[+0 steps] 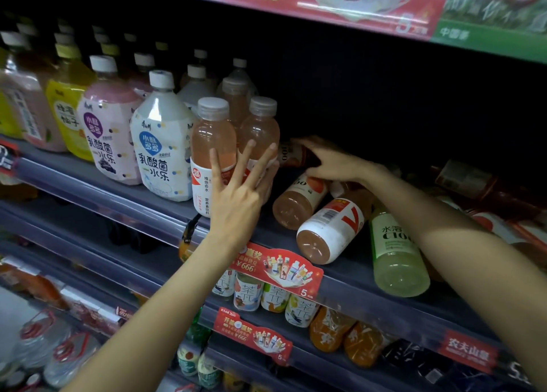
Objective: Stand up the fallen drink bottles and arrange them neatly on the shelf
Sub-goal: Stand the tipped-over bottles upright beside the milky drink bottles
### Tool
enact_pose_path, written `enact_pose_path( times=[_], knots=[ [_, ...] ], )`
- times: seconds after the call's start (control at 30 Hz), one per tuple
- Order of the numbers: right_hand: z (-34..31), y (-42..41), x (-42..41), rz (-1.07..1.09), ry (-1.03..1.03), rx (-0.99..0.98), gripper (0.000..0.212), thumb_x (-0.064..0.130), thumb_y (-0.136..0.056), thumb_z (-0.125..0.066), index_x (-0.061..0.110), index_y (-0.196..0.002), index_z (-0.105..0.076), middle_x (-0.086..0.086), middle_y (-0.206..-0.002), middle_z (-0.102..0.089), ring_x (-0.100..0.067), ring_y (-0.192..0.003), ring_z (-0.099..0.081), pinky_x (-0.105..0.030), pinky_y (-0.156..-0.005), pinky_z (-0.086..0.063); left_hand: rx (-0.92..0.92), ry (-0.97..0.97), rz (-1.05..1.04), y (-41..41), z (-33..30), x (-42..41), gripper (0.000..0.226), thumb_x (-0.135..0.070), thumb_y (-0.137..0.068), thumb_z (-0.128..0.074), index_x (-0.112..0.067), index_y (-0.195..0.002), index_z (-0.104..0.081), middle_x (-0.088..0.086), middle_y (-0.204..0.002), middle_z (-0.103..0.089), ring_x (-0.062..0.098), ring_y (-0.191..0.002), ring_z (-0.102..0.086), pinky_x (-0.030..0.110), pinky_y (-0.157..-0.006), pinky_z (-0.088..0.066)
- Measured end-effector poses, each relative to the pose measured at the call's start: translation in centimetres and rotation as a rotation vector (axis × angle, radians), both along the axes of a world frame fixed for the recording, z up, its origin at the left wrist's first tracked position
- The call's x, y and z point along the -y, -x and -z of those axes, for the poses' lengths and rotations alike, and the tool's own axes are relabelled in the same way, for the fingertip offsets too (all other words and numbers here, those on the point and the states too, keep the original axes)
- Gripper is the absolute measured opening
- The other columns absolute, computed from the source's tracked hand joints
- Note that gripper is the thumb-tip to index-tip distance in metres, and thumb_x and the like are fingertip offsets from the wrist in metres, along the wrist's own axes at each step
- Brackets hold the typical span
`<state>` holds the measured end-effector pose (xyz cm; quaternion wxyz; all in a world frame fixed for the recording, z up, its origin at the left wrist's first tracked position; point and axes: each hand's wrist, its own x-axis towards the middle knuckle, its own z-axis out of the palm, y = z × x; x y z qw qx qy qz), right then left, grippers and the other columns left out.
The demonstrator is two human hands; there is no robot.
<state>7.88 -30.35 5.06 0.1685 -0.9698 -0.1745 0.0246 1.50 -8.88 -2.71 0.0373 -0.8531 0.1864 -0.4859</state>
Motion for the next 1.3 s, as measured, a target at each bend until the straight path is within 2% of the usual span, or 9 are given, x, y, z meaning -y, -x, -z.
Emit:
enact_pose_path(
  times=[0.1,0.2,0.27,0.47,0.67,0.83,0.97,1.17,1.3],
  knots=[
    [0.1,-1.4,-1.7,-0.032,0.064,0.161,0.058,0.015,-0.09,-0.057,0.016,-0.144,-0.035,-0.008,-0.145,-0.036,-0.022,-0.131,-0.037,-0.038,-0.108,-0.034,0.013,0.017,-0.004,0.0,-0.2,0.4,0.052,-0.017,-0.088,-0.037,-0.021,-0.137,-0.052,-0.001,-0.154,-0.036,0.029,-0.142,-0.031,0.063,-0.11,0.011],
    [1.0,-2.9,-2.7,-0.023,0.188,0.09,0.067,0.024,-0.09,-0.055,0.023,-0.149,-0.024,-0.005,-0.154,-0.025,-0.023,-0.141,-0.025,-0.044,-0.114,-0.025,0.02,0.022,-0.004,-0.2,0.0,0.4,0.052,-0.017,-0.088,-0.038,-0.022,-0.139,-0.05,-0.001,-0.153,-0.037,0.028,-0.142,-0.031,0.062,-0.111,0.012],
    [1.2,-3.1,-2.5,0.005,0.18,0.008,0.064,0.028,-0.09,-0.054,0.026,-0.148,-0.025,-0.006,-0.149,-0.033,-0.024,-0.135,-0.035,-0.043,-0.11,-0.031,0.019,0.018,0.004,-0.2,0.1,0.3,0.055,-0.016,-0.087,-0.037,-0.022,-0.14,-0.049,-0.001,-0.154,-0.035,0.028,-0.143,-0.028,0.061,-0.111,0.015],
    [1.1,-2.4,-1.4,0.038,0.377,0.193,0.059,0.04,-0.088,-0.055,0.029,-0.143,-0.036,-0.008,-0.148,-0.027,-0.031,-0.137,-0.02,-0.048,-0.112,-0.016,0.014,0.026,0.02,-0.2,0.1,0.2,0.056,-0.013,-0.085,-0.037,-0.02,-0.139,-0.051,0.0,-0.154,-0.036,0.029,-0.142,-0.03,0.06,-0.112,0.015],
    [0.7,-1.4,-1.3,0.033,0.137,0.03,0.05,0.031,-0.086,-0.064,0.021,-0.129,-0.041,-0.004,-0.119,-0.053,-0.023,-0.11,-0.055,-0.037,-0.088,-0.046,-0.02,0.013,0.025,-0.2,0.0,0.0,0.058,-0.014,-0.084,-0.038,-0.021,-0.14,-0.048,0.0,-0.155,-0.033,0.029,-0.143,-0.023,0.06,-0.112,0.017],
    [0.1,-1.2,-1.9,-0.003,0.207,0.0,0.066,0.037,-0.088,-0.062,0.023,-0.145,-0.032,-0.008,-0.142,-0.039,-0.024,-0.127,-0.042,-0.042,-0.105,-0.037,-0.067,0.052,0.098,0.3,-0.1,0.0,0.037,-0.027,-0.09,-0.06,-0.021,-0.127,-0.063,-0.002,-0.152,-0.039,0.027,-0.143,-0.027,0.059,-0.113,0.016],
    [-0.6,-1.1,-2.9,-0.059,0.236,-0.059,0.066,0.028,-0.084,-0.068,0.023,-0.14,-0.036,-0.005,-0.137,-0.044,-0.022,-0.121,-0.047,-0.042,-0.102,-0.041,-0.166,0.089,0.164,1.4,0.0,0.0,0.042,-0.052,-0.091,-0.047,-0.021,-0.091,-0.075,0.0,-0.142,-0.052,0.025,-0.142,-0.033,0.059,-0.112,0.017],
    [-1.8,-0.8,-4.9,-0.201,0.425,0.011,0.075,0.027,-0.078,-0.074,0.016,-0.142,-0.036,-0.008,-0.145,-0.039,-0.024,-0.131,-0.039,-0.036,-0.108,-0.031,-0.176,0.094,0.173,1.3,1.0,-0.5,0.038,-0.052,-0.085,-0.053,-0.021,-0.092,-0.073,0.003,-0.139,-0.055,0.025,-0.141,-0.033,0.063,-0.112,0.012],
    [-1.1,-0.7,-4.7,-0.208,0.41,0.088,0.072,0.029,-0.076,-0.076,0.013,-0.135,-0.04,-0.008,-0.127,-0.052,-0.024,-0.115,-0.052,-0.031,-0.092,-0.044,-0.158,0.13,0.194,1.4,1.2,-0.6,0.03,-0.048,-0.084,-0.058,-0.024,-0.09,-0.075,-0.001,-0.136,-0.058,0.023,-0.14,-0.032,0.061,-0.113,0.014]
  ],
)
